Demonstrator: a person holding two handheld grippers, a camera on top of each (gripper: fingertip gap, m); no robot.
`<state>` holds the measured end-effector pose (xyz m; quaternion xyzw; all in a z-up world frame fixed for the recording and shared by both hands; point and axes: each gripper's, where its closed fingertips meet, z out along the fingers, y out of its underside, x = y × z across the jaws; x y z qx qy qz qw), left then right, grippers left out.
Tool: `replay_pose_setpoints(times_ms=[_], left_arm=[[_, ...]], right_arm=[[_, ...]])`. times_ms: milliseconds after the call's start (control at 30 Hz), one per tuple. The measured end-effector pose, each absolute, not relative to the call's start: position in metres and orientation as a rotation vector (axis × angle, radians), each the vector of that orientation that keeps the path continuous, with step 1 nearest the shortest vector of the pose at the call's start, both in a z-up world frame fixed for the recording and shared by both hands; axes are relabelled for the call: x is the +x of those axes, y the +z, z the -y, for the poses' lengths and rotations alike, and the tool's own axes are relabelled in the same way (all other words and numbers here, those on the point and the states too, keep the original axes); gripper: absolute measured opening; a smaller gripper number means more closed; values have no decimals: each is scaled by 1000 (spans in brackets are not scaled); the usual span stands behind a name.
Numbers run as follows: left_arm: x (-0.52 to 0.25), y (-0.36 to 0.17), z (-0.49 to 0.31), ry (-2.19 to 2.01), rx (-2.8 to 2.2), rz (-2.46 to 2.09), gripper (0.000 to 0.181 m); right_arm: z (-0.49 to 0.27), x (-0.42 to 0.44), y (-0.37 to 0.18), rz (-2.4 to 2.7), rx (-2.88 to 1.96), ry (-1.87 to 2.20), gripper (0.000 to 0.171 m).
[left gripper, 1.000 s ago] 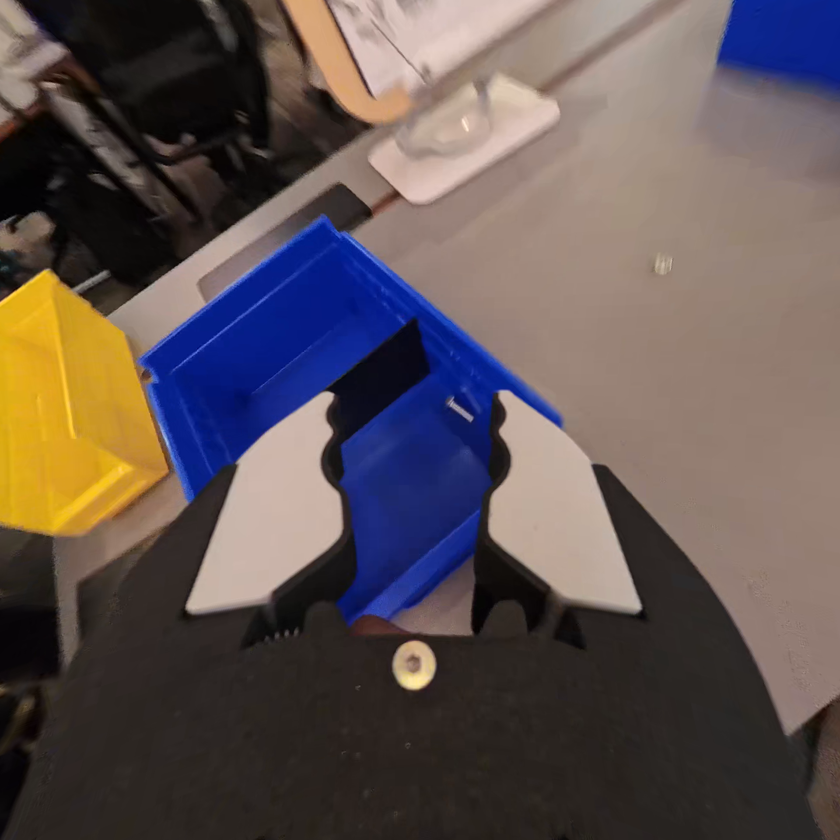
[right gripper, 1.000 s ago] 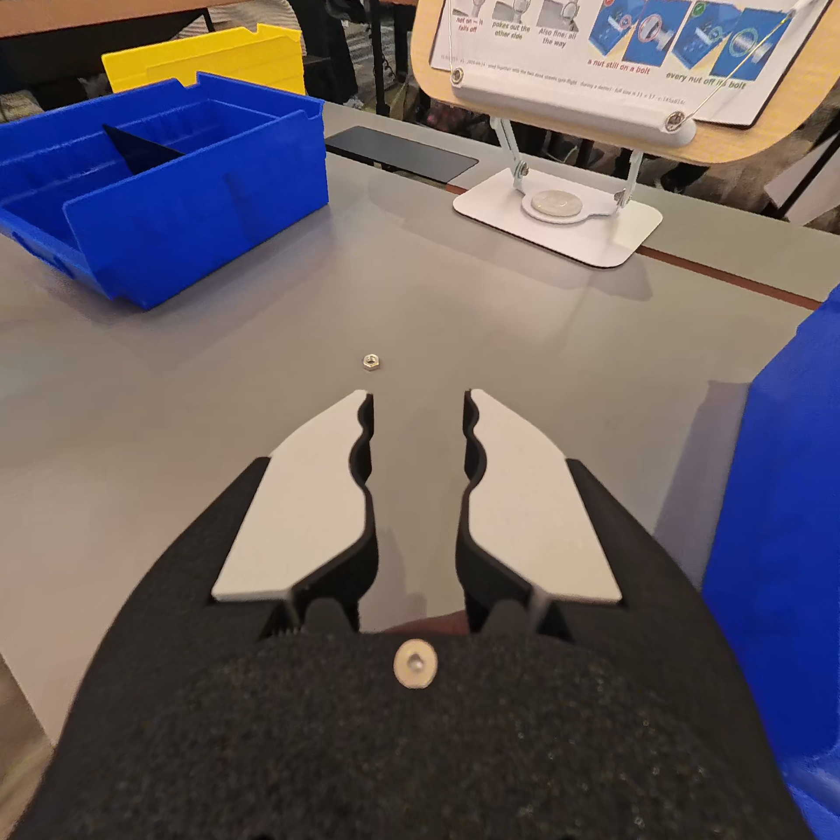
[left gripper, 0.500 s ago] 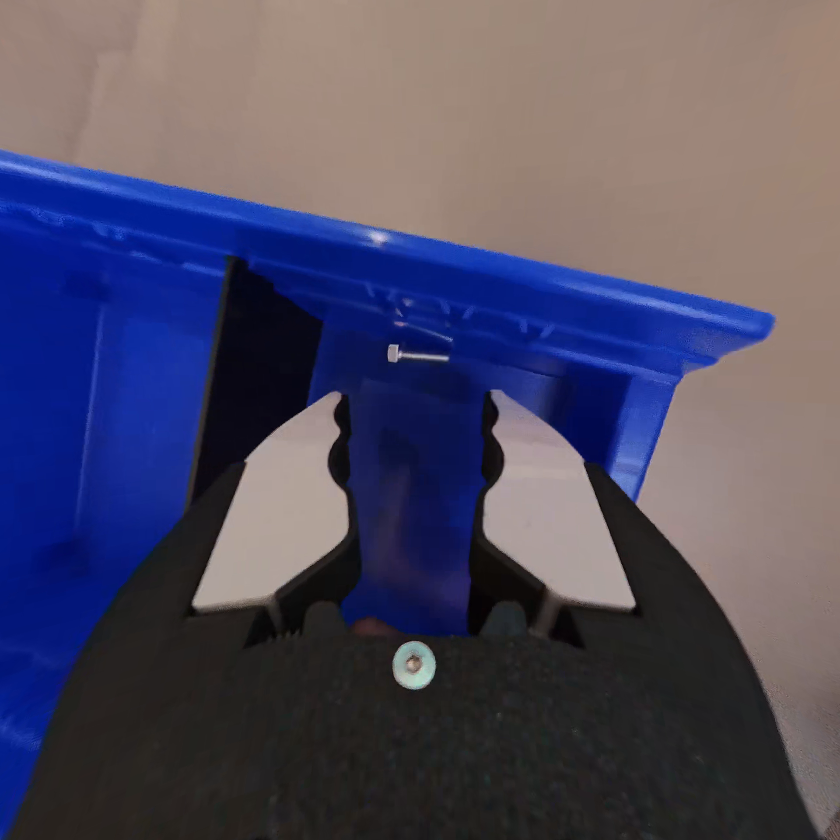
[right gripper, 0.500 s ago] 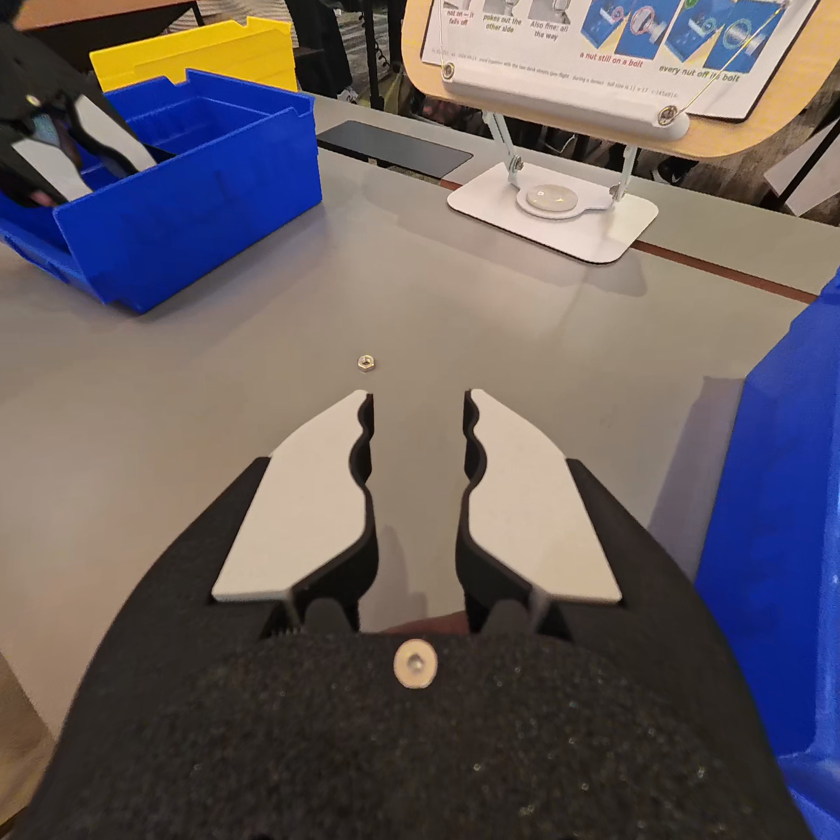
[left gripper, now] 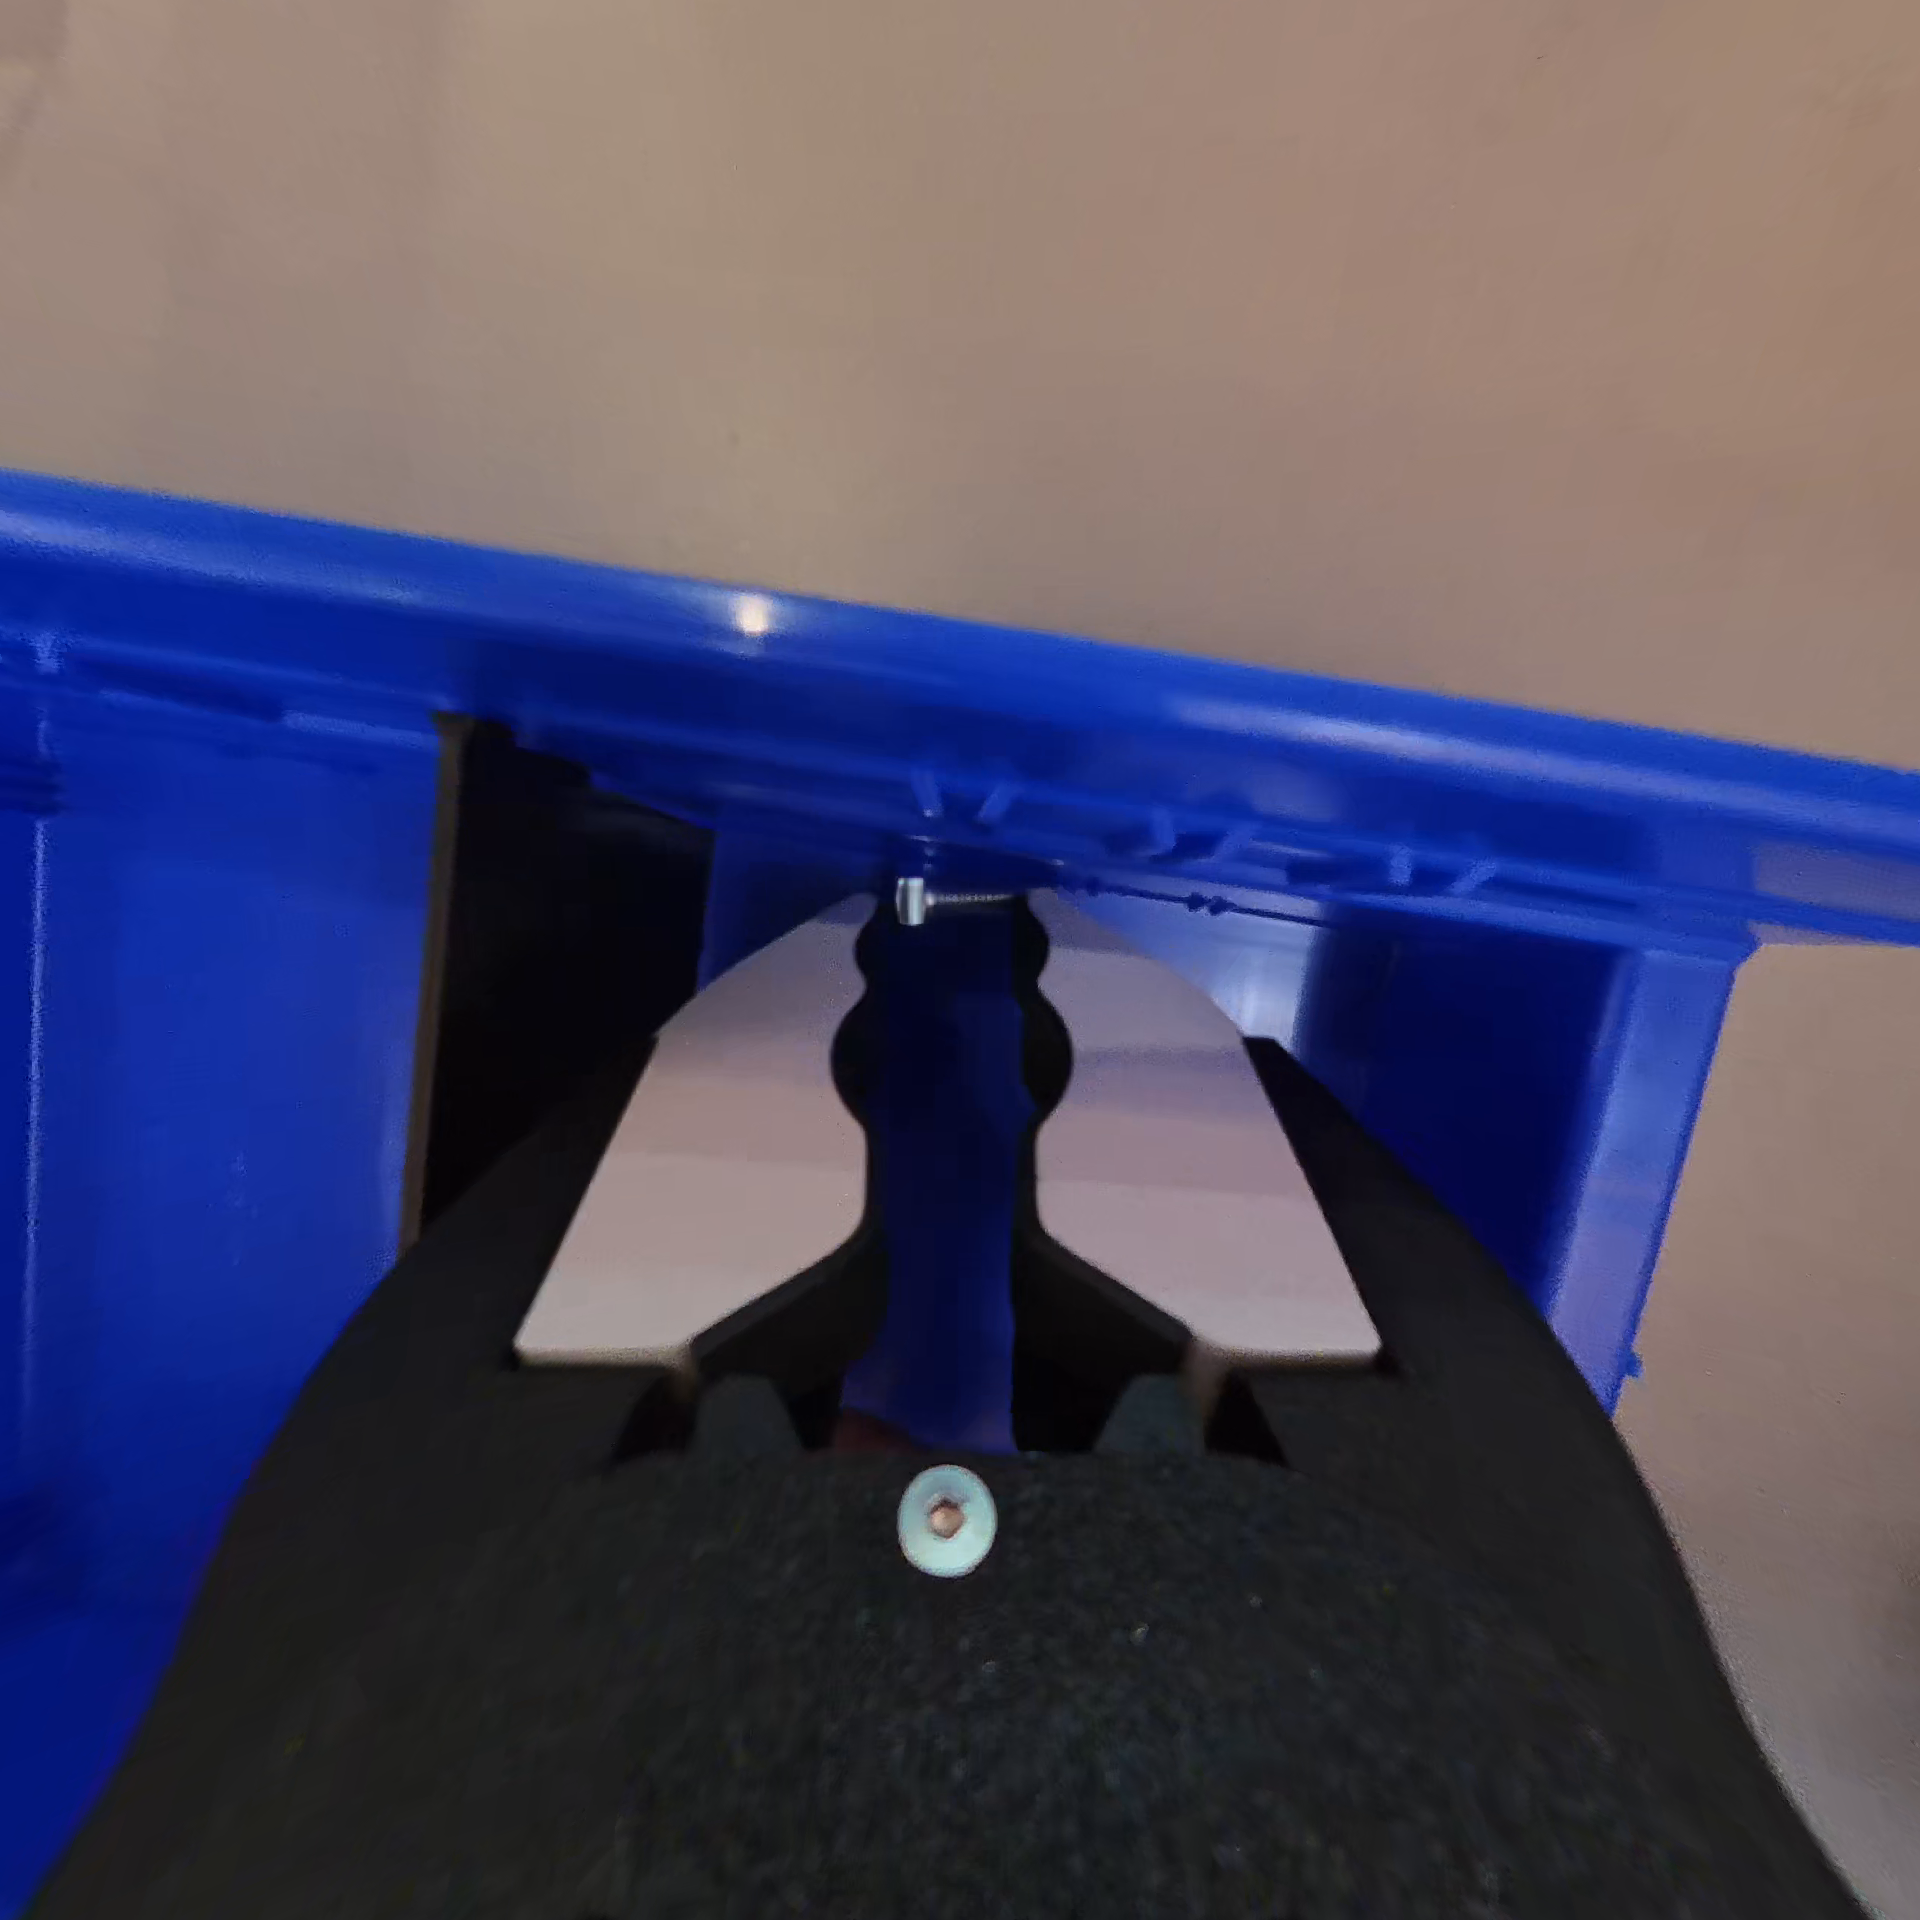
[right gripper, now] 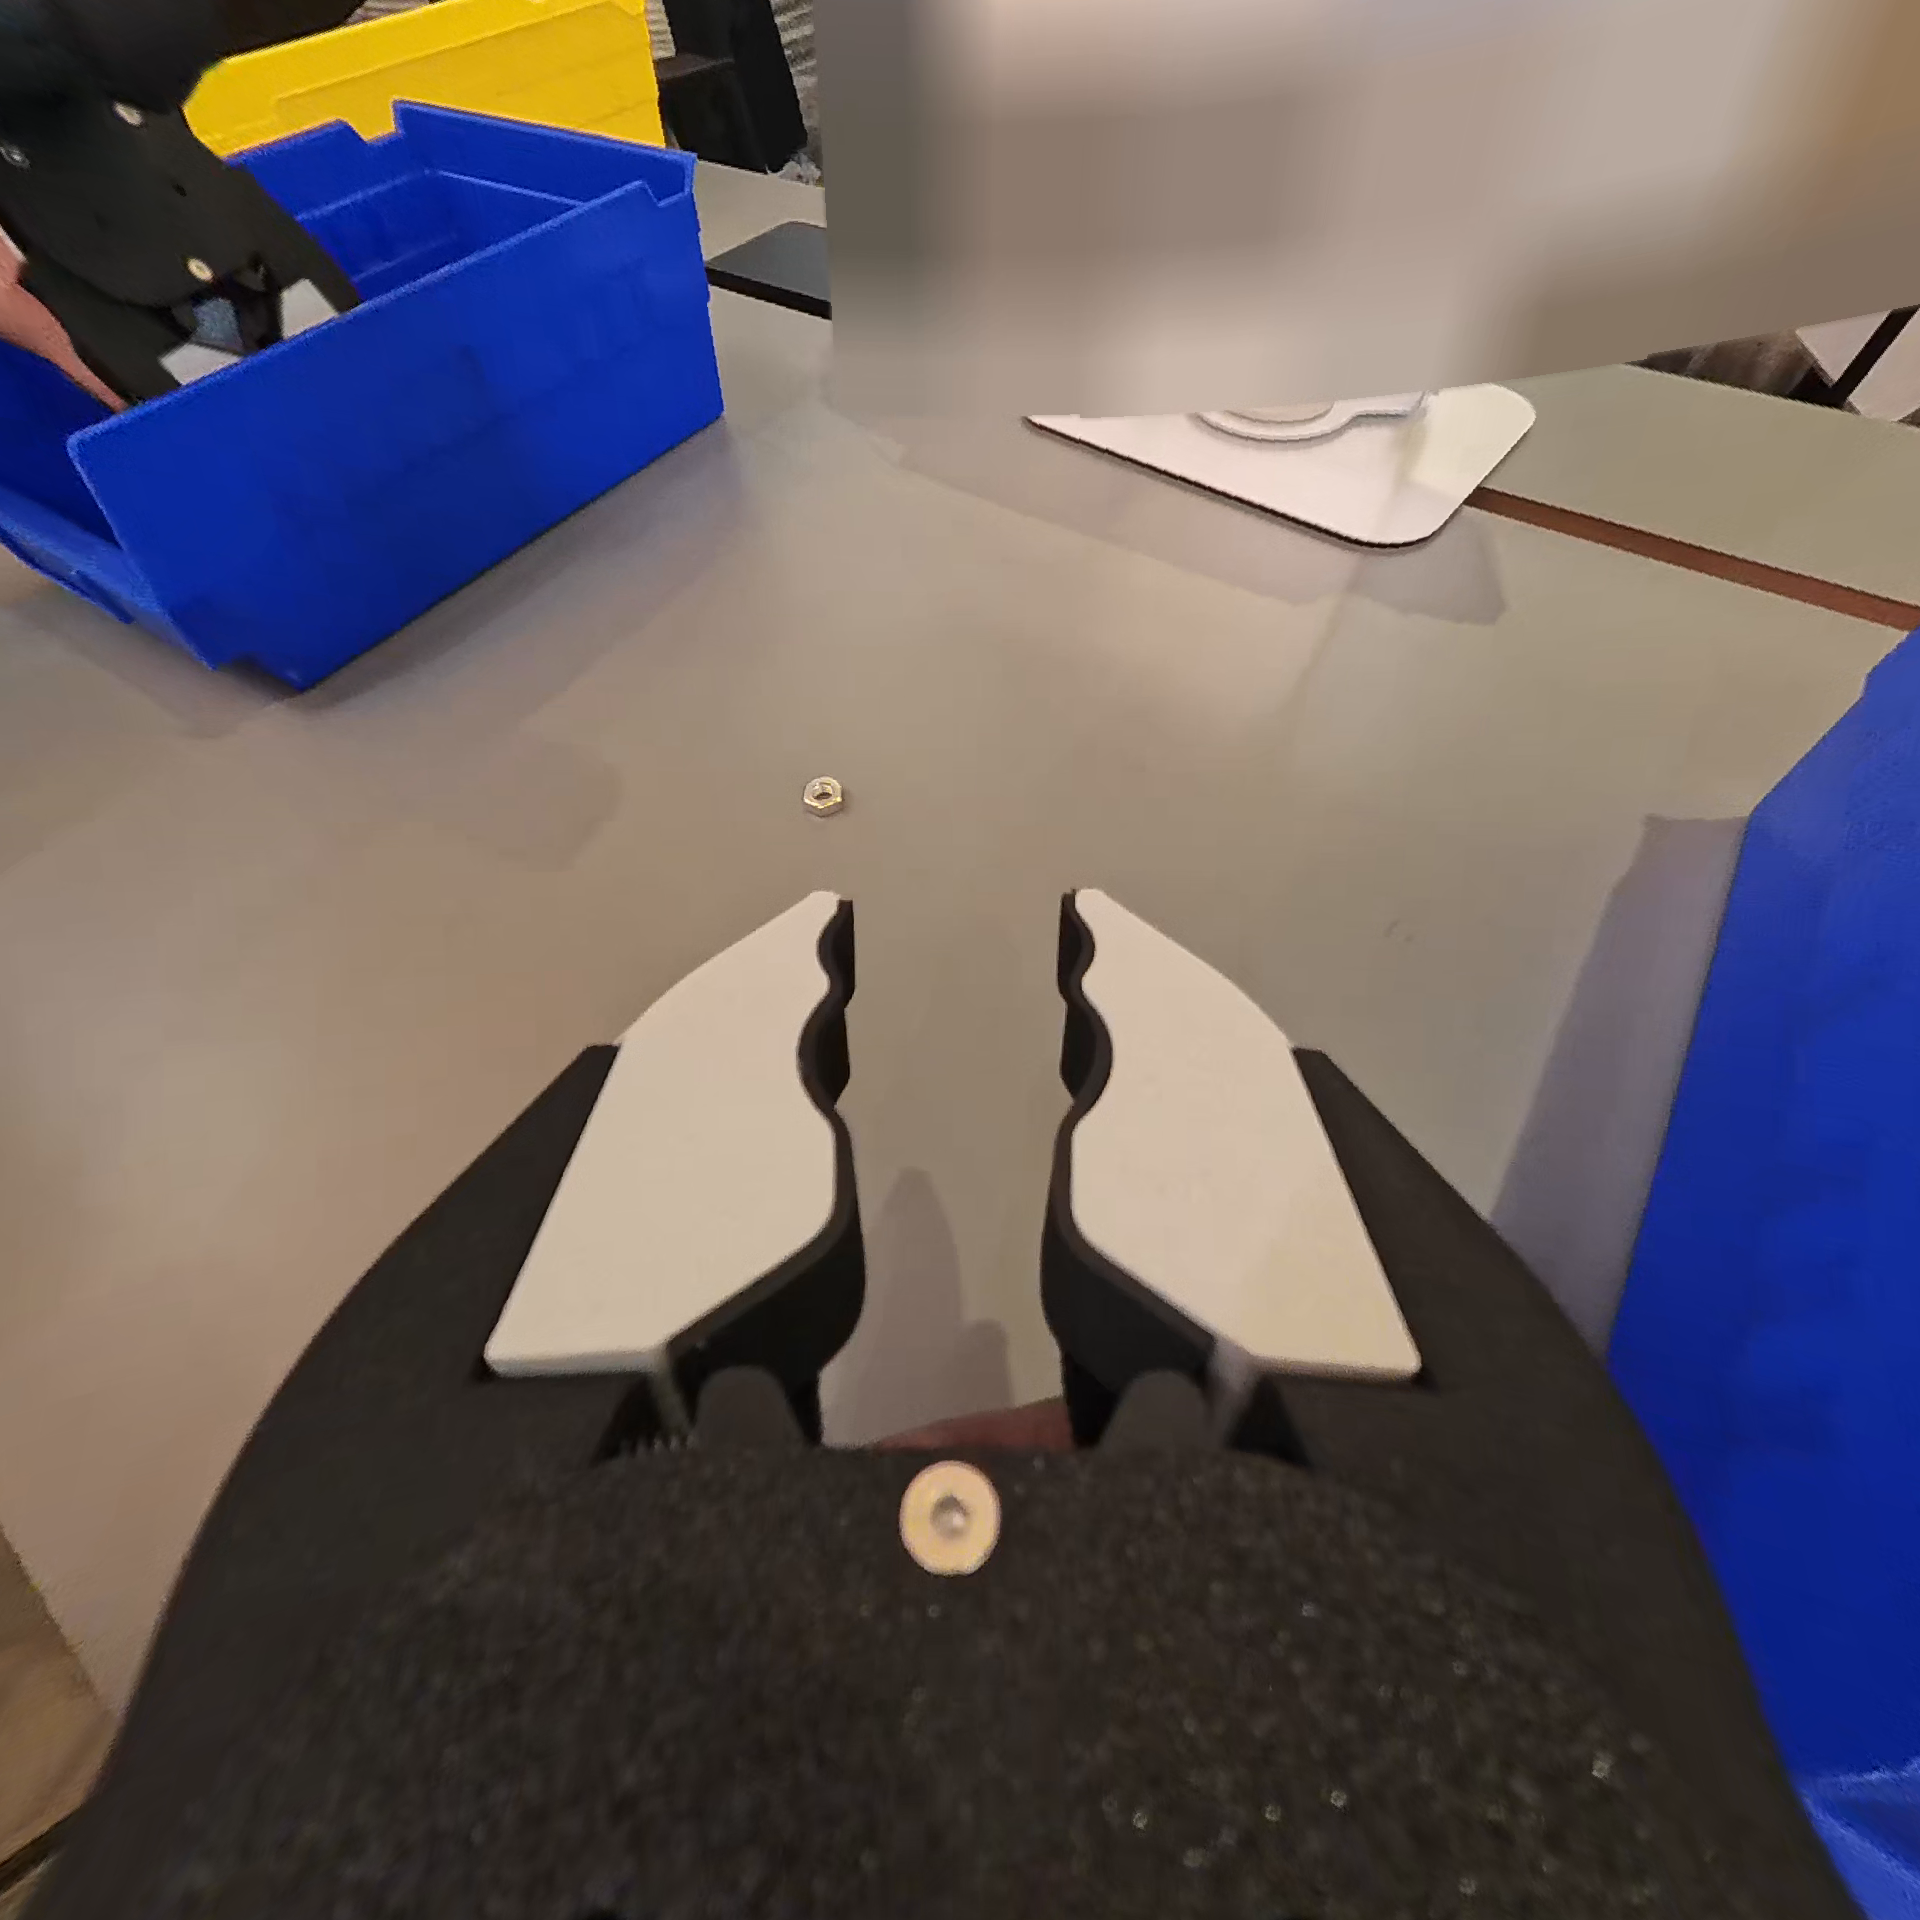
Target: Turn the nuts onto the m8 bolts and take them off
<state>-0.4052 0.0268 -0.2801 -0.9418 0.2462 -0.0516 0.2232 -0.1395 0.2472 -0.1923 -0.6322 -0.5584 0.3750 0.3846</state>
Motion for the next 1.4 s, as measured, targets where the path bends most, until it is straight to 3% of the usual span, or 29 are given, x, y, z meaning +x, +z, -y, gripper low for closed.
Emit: replay_pose_setpoints(times_ms=[133, 367, 567, 800, 1133, 1400], left_arm=[[-406, -281, -27, -130, -2600, -663, 22], [-413, -279, -17, -59, -2624, -602, 6], [-420, -277, -12, 41, -2622, -538, 6], [-424, -221, -9, 296, -2415, -307, 6], [-322, -131, 17, 420, -1970, -33, 5], [-244, -178, 5, 233, -1893, 159, 5]], right_arm=[[-248, -139, -190, 1418, -1607, 960, 37], [-244, -139, -187, 1424, -1596, 968, 37], [-239, -139, -179, 1423, -1574, 982, 37], [-231, -133, -160, 1417, -1522, 981, 36], [-221, -132, -154, 1436, -1489, 986, 36], [-224, -126, -143, 1418, -1464, 979, 35]])
